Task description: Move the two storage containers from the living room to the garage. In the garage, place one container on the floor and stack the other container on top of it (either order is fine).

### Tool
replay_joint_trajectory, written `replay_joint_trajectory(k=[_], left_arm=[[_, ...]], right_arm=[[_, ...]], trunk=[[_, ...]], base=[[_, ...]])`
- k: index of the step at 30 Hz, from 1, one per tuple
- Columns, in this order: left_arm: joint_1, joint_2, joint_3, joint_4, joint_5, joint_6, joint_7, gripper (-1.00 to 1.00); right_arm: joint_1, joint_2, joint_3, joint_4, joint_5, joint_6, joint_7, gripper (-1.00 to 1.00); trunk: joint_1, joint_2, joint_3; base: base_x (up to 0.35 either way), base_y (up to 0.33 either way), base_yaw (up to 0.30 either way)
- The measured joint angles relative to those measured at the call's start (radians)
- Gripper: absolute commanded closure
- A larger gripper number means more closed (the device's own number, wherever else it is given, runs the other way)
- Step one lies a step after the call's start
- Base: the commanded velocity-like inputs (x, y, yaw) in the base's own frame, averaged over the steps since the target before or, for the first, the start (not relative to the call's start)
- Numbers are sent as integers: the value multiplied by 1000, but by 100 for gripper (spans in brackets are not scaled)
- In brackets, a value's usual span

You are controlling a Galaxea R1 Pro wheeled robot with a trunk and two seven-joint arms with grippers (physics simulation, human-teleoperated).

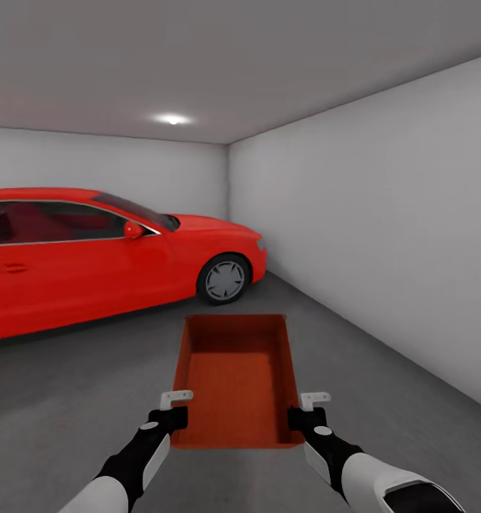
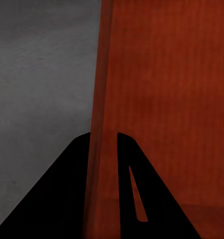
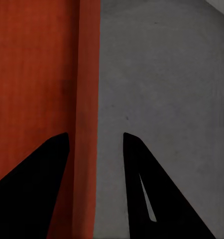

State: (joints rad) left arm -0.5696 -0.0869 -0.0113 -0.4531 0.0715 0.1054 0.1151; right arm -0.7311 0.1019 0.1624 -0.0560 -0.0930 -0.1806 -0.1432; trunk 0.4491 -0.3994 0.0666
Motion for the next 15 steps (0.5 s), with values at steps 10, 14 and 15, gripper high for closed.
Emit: replay_joint_trajectory(k=[10, 14, 15], left_arm=[[0, -1, 0, 0, -1, 0, 0, 100], [0, 0, 0, 0, 0, 0, 0, 100], [0, 0, 0, 0, 0, 0, 0, 100]], right_arm=[[0, 0, -1, 0, 1, 0, 0, 100], [0, 0, 0, 0, 0, 0, 0, 100], [0, 0, 0, 0, 0, 0, 0, 100]], trunk=[[0, 0, 0], [0, 0, 0], [0, 0, 0]], base=[[321, 0, -289], [321, 0, -289], [321, 0, -289]])
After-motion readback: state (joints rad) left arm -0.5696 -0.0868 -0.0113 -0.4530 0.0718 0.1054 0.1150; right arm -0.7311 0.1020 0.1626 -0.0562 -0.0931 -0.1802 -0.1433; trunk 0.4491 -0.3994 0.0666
